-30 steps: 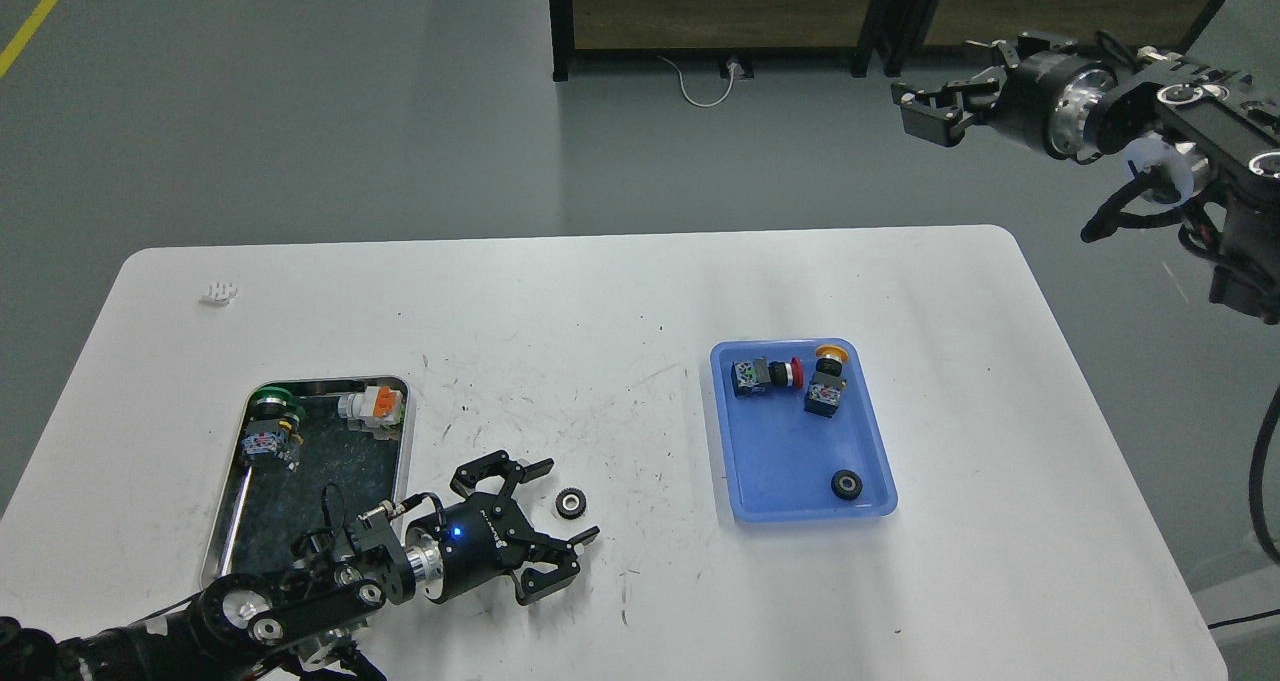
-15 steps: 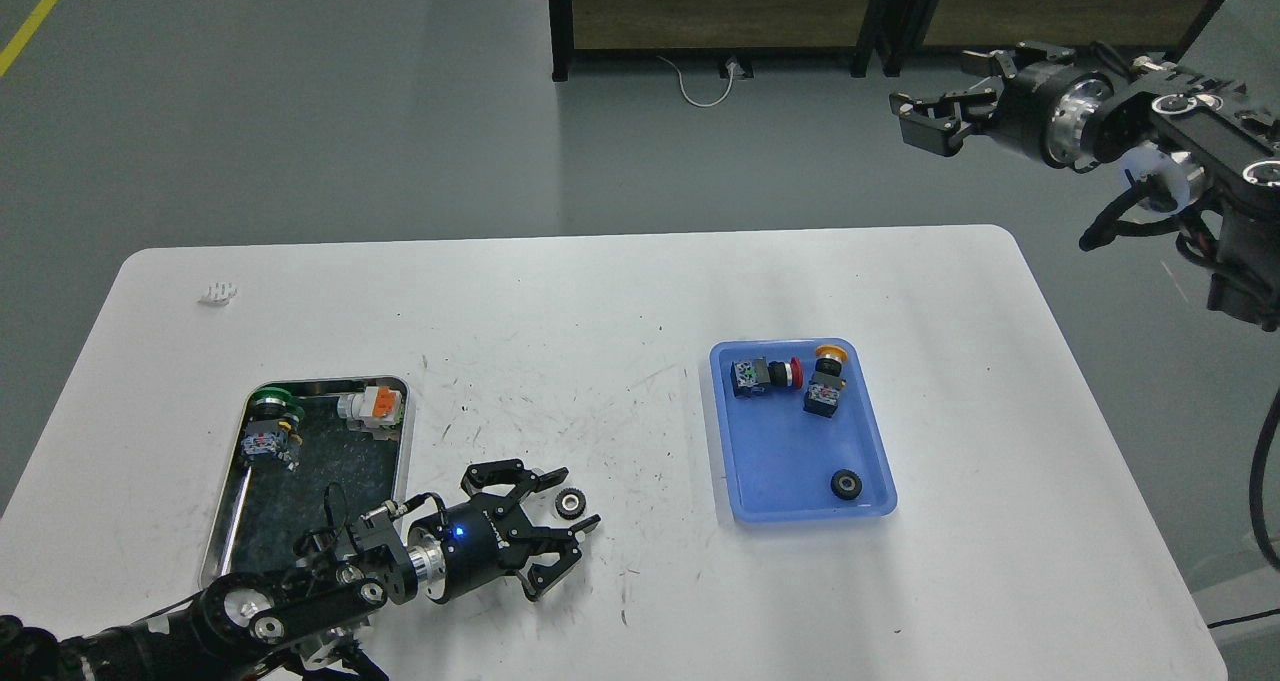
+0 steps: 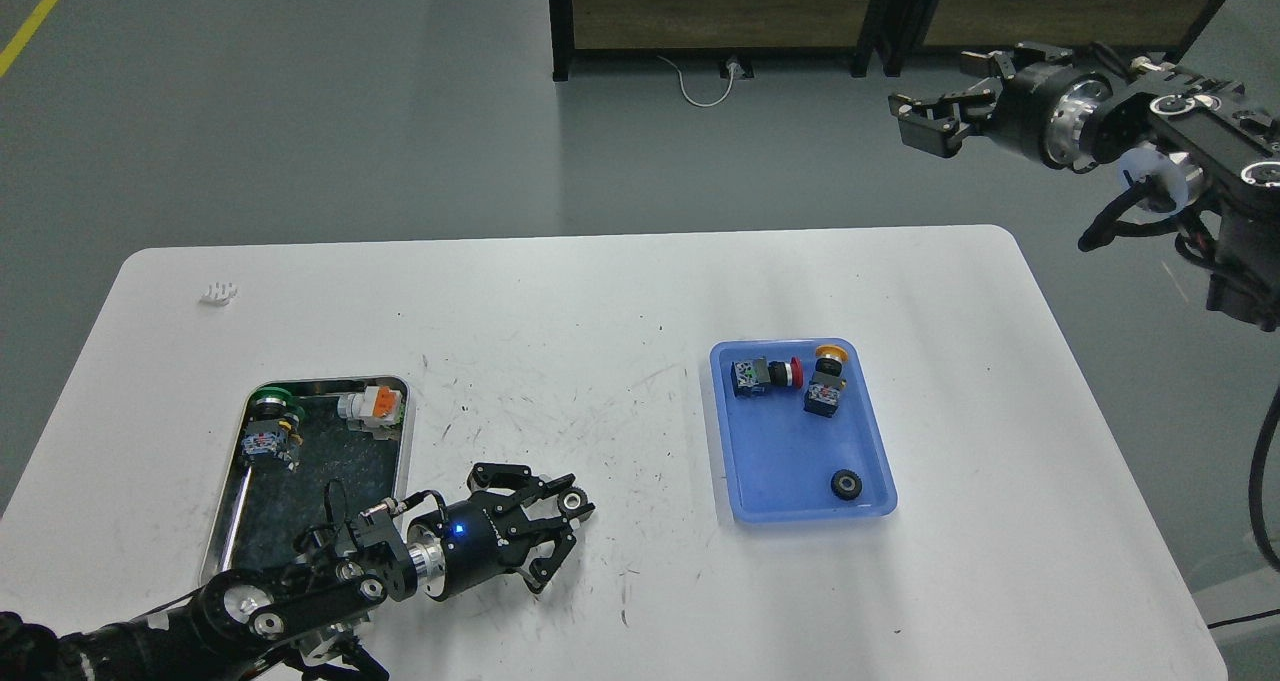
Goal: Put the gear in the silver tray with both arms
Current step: 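Grasp the black gear on the table with the left gripper, then move the gear into the silver tray and open the left gripper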
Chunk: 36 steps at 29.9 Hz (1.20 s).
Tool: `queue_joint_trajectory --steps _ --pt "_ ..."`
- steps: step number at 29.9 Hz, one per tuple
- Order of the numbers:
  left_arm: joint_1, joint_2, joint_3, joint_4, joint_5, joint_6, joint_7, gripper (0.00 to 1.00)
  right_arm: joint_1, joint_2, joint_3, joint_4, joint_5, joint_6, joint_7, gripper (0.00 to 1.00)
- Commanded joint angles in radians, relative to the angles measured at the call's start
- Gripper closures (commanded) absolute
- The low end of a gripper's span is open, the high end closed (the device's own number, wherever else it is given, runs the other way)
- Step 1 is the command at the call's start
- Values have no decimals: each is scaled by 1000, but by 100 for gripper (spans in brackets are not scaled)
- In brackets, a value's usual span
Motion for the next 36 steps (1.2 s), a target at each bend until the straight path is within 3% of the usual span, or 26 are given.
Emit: queue_joint_trajectory --steps 1,4,9,13,19,36 --pt "-9 8 -9 -15 -1 -2 7 80 0 0 1 0 0 0 0 11" --pt "-19 43 -29 -47 -5 -2 10 80 0 1 1 0 0 0 0 11" --pt "-53 241 -84 -208 -54 -4 59 78 -1 8 4 0 0 -2 5 11" --pt "-72 411 -97 -300 -73 -27 61 77 -2 12 4 2 0 -3 6 11" --pt "-39 563 -104 -330 -73 -63 44 77 -6 20 4 0 0 -5 6 11" --pt "114 585 -89 -304 -65 -63 12 73 -6 41 -5 0 -3 -14 5 11"
